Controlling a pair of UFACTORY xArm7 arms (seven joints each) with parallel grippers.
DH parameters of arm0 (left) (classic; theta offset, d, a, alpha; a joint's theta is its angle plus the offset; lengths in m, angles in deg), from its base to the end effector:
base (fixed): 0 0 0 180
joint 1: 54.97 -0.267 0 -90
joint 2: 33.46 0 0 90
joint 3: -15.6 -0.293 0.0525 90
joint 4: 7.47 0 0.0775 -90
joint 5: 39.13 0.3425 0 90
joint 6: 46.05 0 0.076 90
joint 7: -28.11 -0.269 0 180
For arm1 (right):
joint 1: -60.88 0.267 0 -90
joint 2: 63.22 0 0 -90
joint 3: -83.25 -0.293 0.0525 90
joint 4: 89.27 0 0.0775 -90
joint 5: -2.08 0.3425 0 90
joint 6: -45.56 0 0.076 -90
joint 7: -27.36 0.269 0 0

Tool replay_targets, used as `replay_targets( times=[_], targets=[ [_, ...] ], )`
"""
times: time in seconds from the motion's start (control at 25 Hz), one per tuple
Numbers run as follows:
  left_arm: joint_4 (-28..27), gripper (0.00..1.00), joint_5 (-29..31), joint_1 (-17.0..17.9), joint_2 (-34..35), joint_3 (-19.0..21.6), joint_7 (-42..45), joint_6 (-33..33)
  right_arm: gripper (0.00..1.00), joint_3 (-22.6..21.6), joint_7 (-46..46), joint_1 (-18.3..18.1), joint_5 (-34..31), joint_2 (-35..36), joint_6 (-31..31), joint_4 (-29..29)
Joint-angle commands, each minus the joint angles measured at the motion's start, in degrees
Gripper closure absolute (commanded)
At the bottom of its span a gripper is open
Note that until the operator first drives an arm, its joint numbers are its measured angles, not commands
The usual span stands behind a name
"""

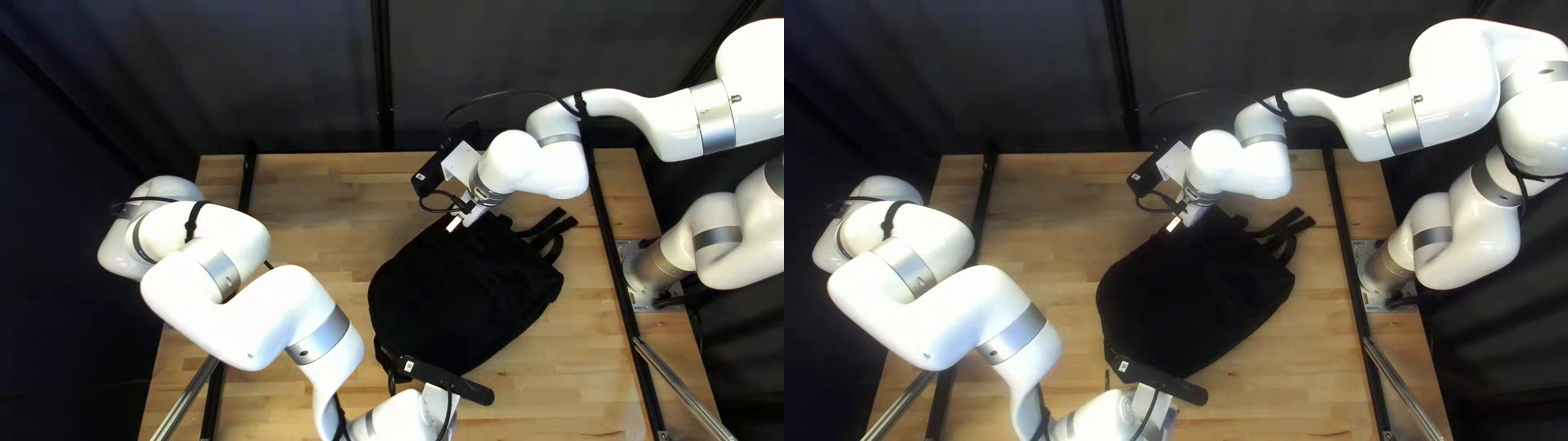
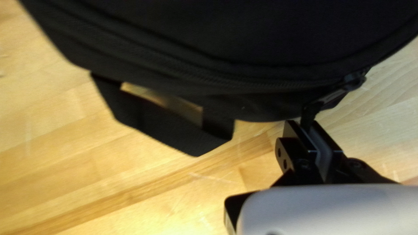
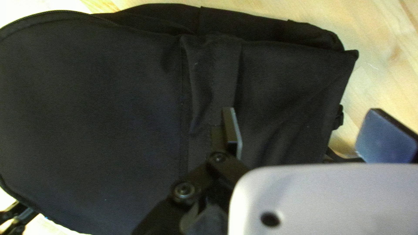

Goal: Remove a lunch box from a kids backpack

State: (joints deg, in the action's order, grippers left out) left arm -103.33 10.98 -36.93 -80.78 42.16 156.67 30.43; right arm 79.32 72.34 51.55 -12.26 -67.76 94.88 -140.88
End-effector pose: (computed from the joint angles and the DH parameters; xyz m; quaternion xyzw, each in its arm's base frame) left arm 0.5253 -0.2478 0.0308 -0.8056 -0.5227 -0.2058 0.1884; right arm 0.4611 -0.0826 0.1829 0.9282 -0.3530 0.0899 0.0761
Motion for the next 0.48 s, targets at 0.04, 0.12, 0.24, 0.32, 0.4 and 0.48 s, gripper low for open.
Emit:
replay_targets(
  times=[0.04, 0.12, 0.24, 0.32, 0.4, 0.48],
  targets=[
    [-0.3, 1.0, -0.2, 0.4, 0.0, 0.1, -0.2, 1.0, 0.0, 0.0, 0.0, 0.0, 0.0, 0.0, 0.0, 0.0],
    [0.1, 1.0, -0.2, 0.3, 0.1, 0.0, -0.1, 0.9, 0.0, 0.0, 0.0, 0.0, 0.0, 0.0, 0.0, 0.0],
    [0.5, 1.0, -0.4, -0.1, 0.0, 0.0, 0.2, 0.4, 0.0, 0.0, 0.0, 0.0, 0.0, 0.0, 0.0, 0.0],
    [0.9, 1.0, -0.4, -0.3, 0.1, 0.1, 0.2, 0.1, 0.0, 0.0, 0.0, 0.0, 0.0, 0.0, 0.0, 0.0],
    [3.0, 1.0, -0.7, -0.9, 1.4, 0.4, 0.6, -0.4, 0.0, 0.0, 0.0, 0.0, 0.0, 0.0, 0.0, 0.0],
    [5.1, 1.0, -1.2, -1.6, 2.8, 0.8, 1.0, -0.9, 0.0, 0.0, 0.0, 0.0, 0.0, 0.0, 0.0, 0.0]
  ],
)
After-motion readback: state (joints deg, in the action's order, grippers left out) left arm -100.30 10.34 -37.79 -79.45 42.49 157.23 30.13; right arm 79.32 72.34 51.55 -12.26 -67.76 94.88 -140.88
